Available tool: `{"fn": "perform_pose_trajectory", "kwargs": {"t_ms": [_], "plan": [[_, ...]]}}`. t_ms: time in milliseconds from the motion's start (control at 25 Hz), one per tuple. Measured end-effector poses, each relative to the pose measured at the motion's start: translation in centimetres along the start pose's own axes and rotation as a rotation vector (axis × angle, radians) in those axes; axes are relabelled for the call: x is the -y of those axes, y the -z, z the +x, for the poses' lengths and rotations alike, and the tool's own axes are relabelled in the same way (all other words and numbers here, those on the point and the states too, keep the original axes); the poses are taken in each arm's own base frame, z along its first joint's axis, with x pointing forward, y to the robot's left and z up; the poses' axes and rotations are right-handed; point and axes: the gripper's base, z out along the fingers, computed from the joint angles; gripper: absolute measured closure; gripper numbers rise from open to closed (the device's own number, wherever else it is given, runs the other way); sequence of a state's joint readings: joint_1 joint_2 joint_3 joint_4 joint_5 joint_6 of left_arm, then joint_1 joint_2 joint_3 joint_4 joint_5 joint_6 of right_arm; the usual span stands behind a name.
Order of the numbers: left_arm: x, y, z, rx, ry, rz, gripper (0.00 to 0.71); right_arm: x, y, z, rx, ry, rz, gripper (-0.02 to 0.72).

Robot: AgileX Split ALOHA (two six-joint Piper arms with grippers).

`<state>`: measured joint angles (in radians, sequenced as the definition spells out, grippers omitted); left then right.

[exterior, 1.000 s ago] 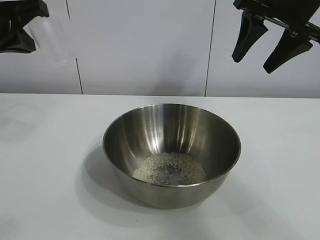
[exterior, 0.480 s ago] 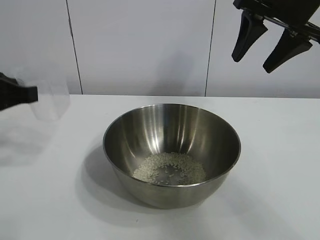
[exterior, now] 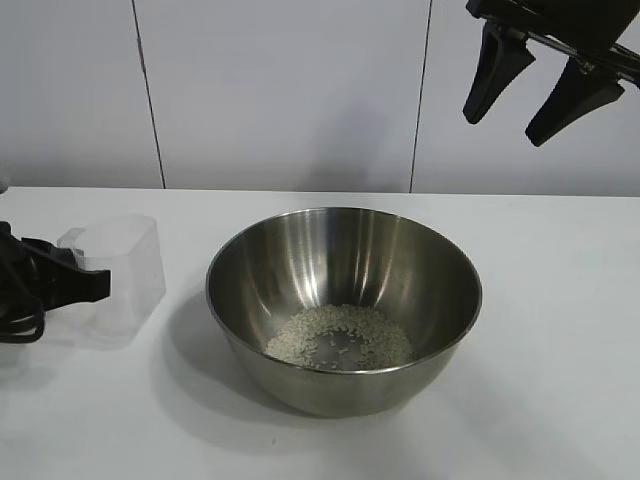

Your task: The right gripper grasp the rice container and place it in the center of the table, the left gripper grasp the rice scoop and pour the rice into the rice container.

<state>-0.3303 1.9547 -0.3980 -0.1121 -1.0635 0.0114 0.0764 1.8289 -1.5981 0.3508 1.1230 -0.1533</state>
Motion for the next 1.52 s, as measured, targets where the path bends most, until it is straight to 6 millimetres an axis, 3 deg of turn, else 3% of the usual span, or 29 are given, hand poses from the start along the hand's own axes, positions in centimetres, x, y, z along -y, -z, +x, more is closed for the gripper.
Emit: {"fn": "perform_pose_trajectory", "kwargs": {"t_ms": [320, 400, 600, 680, 880, 1040, 1320, 1440, 1520], "plan": [[0.0, 0.0, 0.3, -0.035, -0.079, 0.004, 0.688, 0.0, 0.0, 0.0, 0.0, 0.0, 0.0, 0.239], [0.0, 0.0, 0.4, -0.04, -0.091, 0.004, 0.633, 0.0, 0.0, 0.0, 0.0, 0.0, 0.0, 0.239], [0.0, 0.0, 0.4, -0.041, -0.097, 0.004, 0.406, 0.0, 0.0, 0.0, 0.002, 0.0, 0.0, 0.239], [0.0, 0.4, 0.8, -0.058, -0.099, 0.004, 0.366, 0.0, 0.0, 0.0, 0.002, 0.001, 0.0, 0.239], [-0.4, 3.3, 2.9, -0.132, -0.033, -0.003, 0.34, 0.0, 0.0, 0.0, 0.004, 0.001, 0.001, 0.239], [-0.7, 6.2, 2.7, -0.097, 0.114, -0.011, 0.339, 0.0, 0.0, 0.0, 0.005, 0.001, 0.001, 0.239], [-0.4, 8.3, -2.0, 0.151, 0.174, 0.057, 0.339, 0.0, 0.0, 0.0, 0.005, 0.001, 0.001, 0.239], [0.0, 8.9, -5.5, 0.298, 0.165, 0.108, 0.339, 0.0, 0.0, 0.0, 0.0, 0.001, 0.0, 0.239], [0.8, 8.5, -7.5, 0.285, 0.115, 0.167, 0.339, 0.0, 0.0, 0.0, 0.0, 0.001, 0.0, 0.239]]}}
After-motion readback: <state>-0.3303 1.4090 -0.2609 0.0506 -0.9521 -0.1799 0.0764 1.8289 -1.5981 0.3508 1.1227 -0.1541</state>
